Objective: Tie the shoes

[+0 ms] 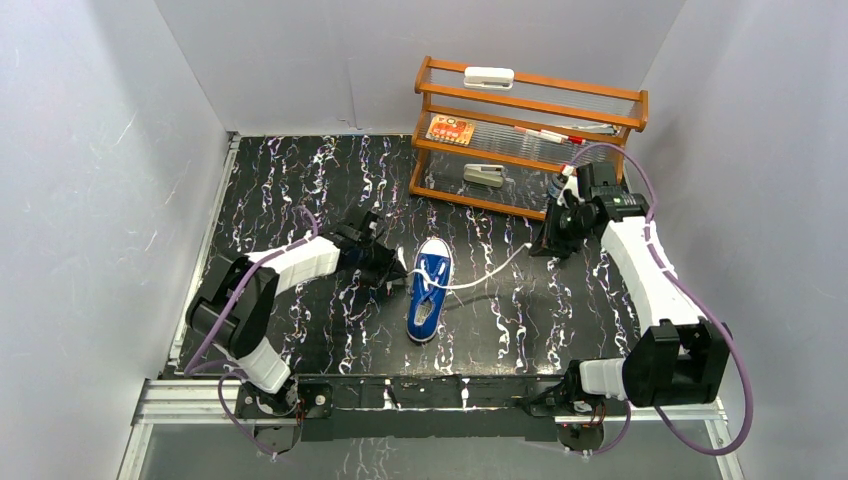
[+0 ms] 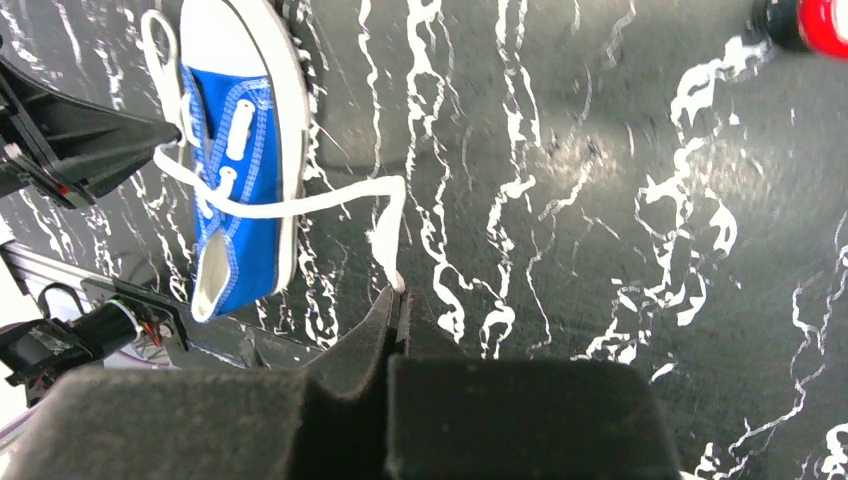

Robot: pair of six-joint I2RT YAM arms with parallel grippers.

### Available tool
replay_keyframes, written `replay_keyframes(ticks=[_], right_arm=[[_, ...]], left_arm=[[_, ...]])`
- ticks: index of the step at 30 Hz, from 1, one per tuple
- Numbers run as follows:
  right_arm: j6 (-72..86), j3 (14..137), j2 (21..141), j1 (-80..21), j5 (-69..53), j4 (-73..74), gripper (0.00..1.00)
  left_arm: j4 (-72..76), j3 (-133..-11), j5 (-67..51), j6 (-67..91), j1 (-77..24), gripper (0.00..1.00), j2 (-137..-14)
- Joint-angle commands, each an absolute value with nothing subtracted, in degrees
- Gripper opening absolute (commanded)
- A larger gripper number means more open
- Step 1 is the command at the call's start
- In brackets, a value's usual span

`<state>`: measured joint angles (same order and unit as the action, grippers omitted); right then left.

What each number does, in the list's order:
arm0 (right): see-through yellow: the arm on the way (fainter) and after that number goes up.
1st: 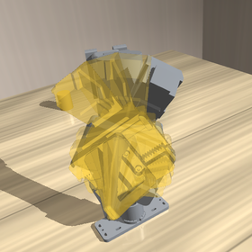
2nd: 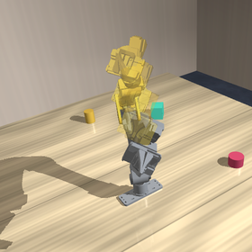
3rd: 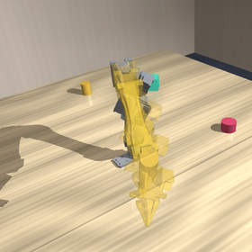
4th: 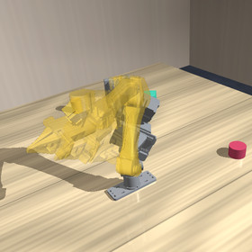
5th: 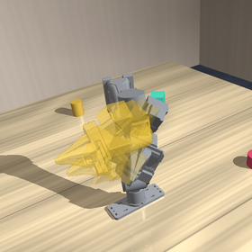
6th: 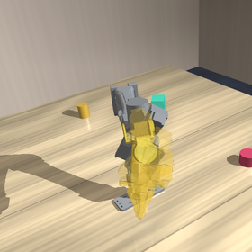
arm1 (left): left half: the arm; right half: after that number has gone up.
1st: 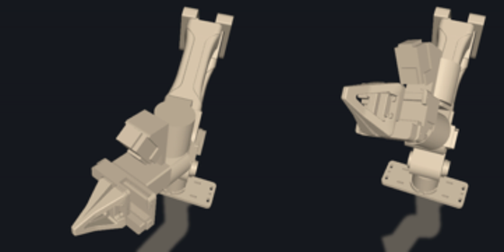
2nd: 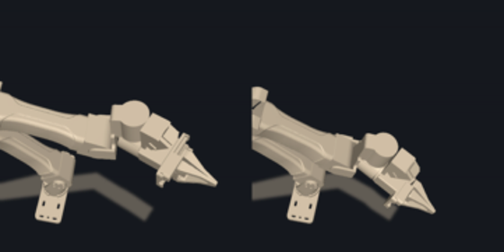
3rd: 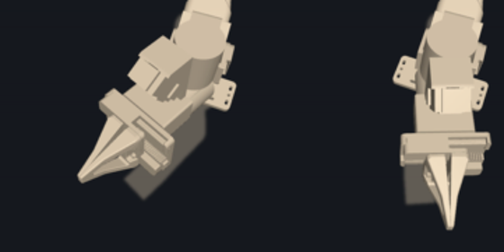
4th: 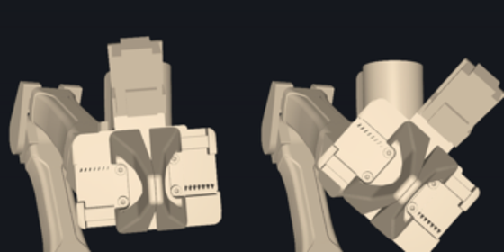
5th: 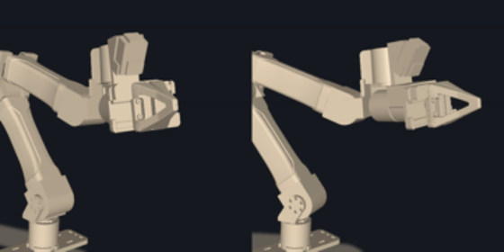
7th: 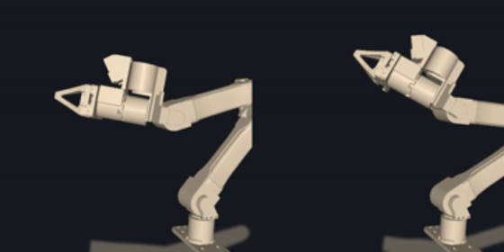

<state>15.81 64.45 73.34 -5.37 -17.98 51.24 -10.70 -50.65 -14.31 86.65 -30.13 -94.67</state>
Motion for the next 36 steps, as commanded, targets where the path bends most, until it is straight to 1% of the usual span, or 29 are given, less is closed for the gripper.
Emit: replay_keyframes(ticks=[1, 4, 8, 11, 14, 15, 18, 20, 22, 25, 28, 31, 33, 36], right_arm=[[13.9, 71.6, 76.7, -8.6, -19.9, 49.2, 0.00], [13.6, 76.4, 81.5, -13.6, -22.0, 47.2, 0.00], [11.3, 87.6, 90.9, -18.5, -20.8, 47.7, 0.00], [13.1, 94.5, 96.9, -19.5, -26.2, 46.3, 0.00], [18.2, 98.2, 101.3, -22.8, -32.6, 41.4, 0.00], [20.9, 97.8, 102.0, -23.8, -35.3, 36.6, 0.00], [33.7, 89.9, 101.5, -27.4, -42.2, 15.9, 0.00], [39.3, 87.9, 103.0, -30.0, -43.7, 8.0, 0.00], [40.2, 90.1, 106.1, -33.0, -44.0, 8.9, 0.00], [39.5, 92.5, 110.4, -36.3, -45.7, 13.9, 0.00], [39.7, 91.3, 112.6, -37.7, -46.1, 20.1, 0.00], [41.2, 90.1, 115.1, -38.6, -47.7, 25.7, 0.00], [40.7, 92.3, 117.5, -39.8, -48.3, 31.3, 0.00], [38.1, 98.4, 121.9, -41.7, -46.0, 40.8, 0.00]], left_arm=[[-10.7, -53.2, -15.8, 69.1, -30.3, 0.00, -88.9], [-9.1, -52.3, -19.2, 63.1, -30.3, 0.00, -87.0], [-8.2, -51.4, -24.4, 55.6, -30.7, 0.00, -86.4], [-6.0, -50.2, -26.0, 48.8, -31.3, 0.00, -85.4], [-0.8, -47.5, -27.2, 43.9, -31.8, 0.00, -83.3], [1.9, -46.4, -27.0, 42.2, -32.1, 0.00, -82.0], [11.2, -40.8, -26.9, 36.0, -32.9, 0.00, -77.9], [18.9, -36.1, -27.6, 32.6, -33.0, 0.00, -75.3], [24.6, -32.2, -28.2, 29.8, -33.1, 0.00, -74.1], [26.0, -32.1, -30.1, 25.7, -33.1, 0.00, -75.8], [26.8, -31.6, -30.6, 23.2, -33.1, 0.00, -77.4], [31.1, -28.9, -29.9, 22.3, -33.1, 0.00, -76.6], [31.4, -28.0, -29.6, 21.3, -33.1, 0.00, -76.5], [31.3, -27.5, -30.1, 20.3, -33.1, 0.00, -76.1]])
